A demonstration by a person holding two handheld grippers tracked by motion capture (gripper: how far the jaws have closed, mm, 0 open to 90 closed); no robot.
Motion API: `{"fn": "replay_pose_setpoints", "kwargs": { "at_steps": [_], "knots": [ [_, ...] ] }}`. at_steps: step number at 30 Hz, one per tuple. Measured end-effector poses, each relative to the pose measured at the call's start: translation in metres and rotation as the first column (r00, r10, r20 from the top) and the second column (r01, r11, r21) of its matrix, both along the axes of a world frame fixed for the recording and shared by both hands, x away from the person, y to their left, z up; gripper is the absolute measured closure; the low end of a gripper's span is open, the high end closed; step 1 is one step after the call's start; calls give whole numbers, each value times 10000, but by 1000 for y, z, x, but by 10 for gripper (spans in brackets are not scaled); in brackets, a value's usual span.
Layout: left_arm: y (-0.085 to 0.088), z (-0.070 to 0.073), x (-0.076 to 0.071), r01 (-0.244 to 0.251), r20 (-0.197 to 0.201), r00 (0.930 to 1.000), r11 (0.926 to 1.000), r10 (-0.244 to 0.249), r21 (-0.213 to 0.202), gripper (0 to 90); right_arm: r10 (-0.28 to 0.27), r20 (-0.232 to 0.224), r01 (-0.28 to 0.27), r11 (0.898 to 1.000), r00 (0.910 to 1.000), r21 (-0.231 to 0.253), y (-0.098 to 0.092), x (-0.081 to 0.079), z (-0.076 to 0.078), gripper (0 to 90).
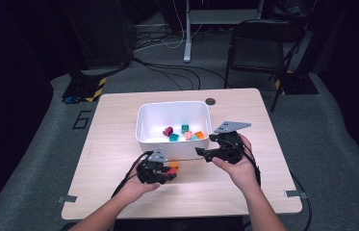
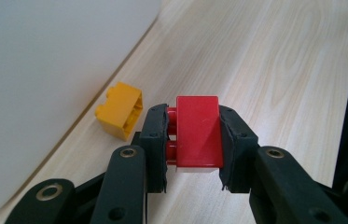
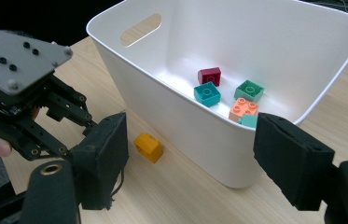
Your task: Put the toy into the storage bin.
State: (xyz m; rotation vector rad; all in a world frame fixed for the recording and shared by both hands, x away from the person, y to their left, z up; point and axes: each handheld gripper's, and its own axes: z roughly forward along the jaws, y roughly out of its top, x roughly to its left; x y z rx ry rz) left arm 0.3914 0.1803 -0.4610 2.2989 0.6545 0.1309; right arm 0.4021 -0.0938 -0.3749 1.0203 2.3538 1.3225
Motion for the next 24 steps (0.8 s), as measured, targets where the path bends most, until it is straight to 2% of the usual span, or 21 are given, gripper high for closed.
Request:
{"fn": "replay_pose_setpoints", "kwargs": {
  "at_steps": [13, 17, 24],
  "knots": [
    [4, 22, 2, -56, 54, 10000, 9998, 57, -181, 670, -18, -23, 18, 10000, 10000, -13, 1, 0, -1, 256],
    [7, 33, 5, -91, 123, 9999, 9996, 94, -249, 670, -17, -53, 17, 10000, 10000, -2, 0, 1, -1, 256],
    [12, 55, 10, -116, 207, 9997, 9980, 129, -615, 670, -7, -49, 7, 10000, 10000, -33, 1, 0, -1, 256]
  ]
}}
